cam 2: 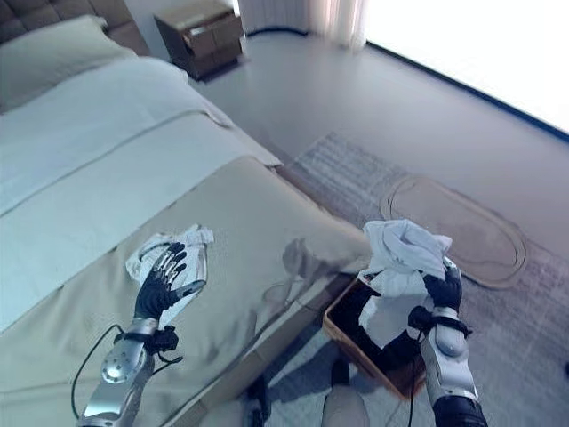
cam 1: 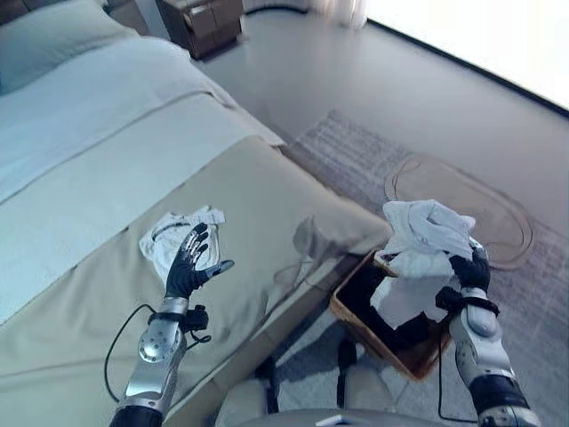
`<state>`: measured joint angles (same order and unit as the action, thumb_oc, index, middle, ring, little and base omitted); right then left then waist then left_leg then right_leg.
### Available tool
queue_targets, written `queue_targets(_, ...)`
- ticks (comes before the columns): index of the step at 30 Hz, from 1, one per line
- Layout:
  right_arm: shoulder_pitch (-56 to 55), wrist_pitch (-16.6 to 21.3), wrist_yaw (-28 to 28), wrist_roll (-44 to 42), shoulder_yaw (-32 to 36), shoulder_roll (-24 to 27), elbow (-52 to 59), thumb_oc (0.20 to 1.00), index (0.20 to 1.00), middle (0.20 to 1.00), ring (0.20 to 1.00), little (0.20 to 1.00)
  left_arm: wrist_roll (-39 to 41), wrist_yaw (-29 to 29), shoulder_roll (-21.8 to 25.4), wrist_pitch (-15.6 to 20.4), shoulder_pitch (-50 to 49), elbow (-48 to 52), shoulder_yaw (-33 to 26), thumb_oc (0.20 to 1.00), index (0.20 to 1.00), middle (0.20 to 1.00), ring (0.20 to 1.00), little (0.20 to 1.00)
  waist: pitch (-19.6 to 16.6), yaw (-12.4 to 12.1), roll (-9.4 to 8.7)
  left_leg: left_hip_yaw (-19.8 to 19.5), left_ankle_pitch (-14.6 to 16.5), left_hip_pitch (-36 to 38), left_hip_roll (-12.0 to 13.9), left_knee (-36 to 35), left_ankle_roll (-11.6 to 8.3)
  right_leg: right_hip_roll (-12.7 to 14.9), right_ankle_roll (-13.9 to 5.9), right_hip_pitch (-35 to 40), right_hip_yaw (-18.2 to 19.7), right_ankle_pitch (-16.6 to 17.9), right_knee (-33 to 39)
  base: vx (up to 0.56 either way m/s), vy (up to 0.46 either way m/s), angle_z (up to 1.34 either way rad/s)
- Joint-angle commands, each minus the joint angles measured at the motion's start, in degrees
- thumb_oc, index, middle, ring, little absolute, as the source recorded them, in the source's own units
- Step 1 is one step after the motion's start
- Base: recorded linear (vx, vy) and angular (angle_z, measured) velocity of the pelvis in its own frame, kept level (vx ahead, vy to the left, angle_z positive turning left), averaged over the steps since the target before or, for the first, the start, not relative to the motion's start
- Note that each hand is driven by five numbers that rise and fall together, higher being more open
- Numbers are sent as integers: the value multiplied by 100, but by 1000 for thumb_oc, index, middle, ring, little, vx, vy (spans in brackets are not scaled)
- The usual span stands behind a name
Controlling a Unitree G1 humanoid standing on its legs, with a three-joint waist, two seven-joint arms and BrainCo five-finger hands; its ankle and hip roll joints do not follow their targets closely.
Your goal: Pick up clothes into the bucket
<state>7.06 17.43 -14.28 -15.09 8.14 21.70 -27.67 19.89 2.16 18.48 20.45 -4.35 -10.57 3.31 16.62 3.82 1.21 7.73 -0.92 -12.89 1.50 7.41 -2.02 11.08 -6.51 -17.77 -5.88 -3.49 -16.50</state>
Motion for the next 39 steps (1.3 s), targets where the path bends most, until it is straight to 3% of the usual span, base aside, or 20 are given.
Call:
queue_targets(1,718,358,-495,313,-2,317,94,200,200,200,200,200,667,13,-43,429,57,328,-124,1000,1000,1000,1000,1000,242,11,-129,-318,791,-628,48,1368,106,297,-175,-376,-35,369,-355,-227,-46,6)
queue_targets(9,1505,353,-997,416,-151,797,-386,200,200,200,200,200,897,124,74,516,2,893,99,1000,1000,1000,1000,1000,562,3,21,-290,1248,-2326,123,2935,147,221,-17,-2052,291,17,-1749,-154,-20,-1)
queue_targets(16,2217,370,-1307,269,-277,1496,-1246,200,200,200,200,200,1271,143,253,702,36,1381,251,1000,1000,1000,1000,1000,708,-75,135,-254,1485,-3484,122,3859,179,205,67,-3210,554,-172,-2604,-83,10,-9)
queue_targets(18,2332,361,-1326,218,-291,1611,-1453,200,200,200,200,200,1305,153,287,719,25,1471,254,1000,1000,1000,1000,1000,714,-88,168,-242,1540,-3635,104,3998,190,196,76,-3383,601,-212,-2751,12,21,-2)
queue_targets(19,2418,336,-1364,204,-309,1684,-1574,200,200,200,200,200,1328,171,316,727,-2,1527,270,1000,1000,1000,1000,1000,726,-115,194,-286,1734,-3660,105,4107,152,178,53,-3421,636,-403,-2902,-47,41,-2)
queue_targets(20,2537,330,-1386,178,-330,1798,-1748,200,200,200,200,200,1369,180,330,734,-8,1603,300,1000,1000,1000,1000,1000,772,-115,214,-234,1590,-3838,100,4158,195,191,94,-3593,649,-258,-2904,31,49,-5)
queue_targets(21,2713,314,-1411,123,-399,1978,-2000,200,200,200,200,200,1414,181,391,781,-30,1709,353,1000,1000,1000,1000,1000,796,-153,274,-238,1810,-3913,91,4304,161,194,67,-3724,721,-465,-3098,-48,54,-9)
queue_targets(24,2791,287,-1446,157,-481,2089,-2146,200,200,200,200,200,1502,208,414,818,-26,1791,365,1000,1000,1000,1000,1000,819,-163,317,-202,1826,-4154,43,4436,179,196,82,-3978,788,-477,-3233,9,23,-5)
queue_targets(39,3537,-334,-1269,1361,-1803,2057,-3453,200,200,200,200,200,1577,322,505,926,166,2092,504,1000,1000,1000,1000,1000,891,-325,516,-114,1866,-4887,-80,4842,320,228,99,-4814,1018,-510,-3688,-8,11,1)
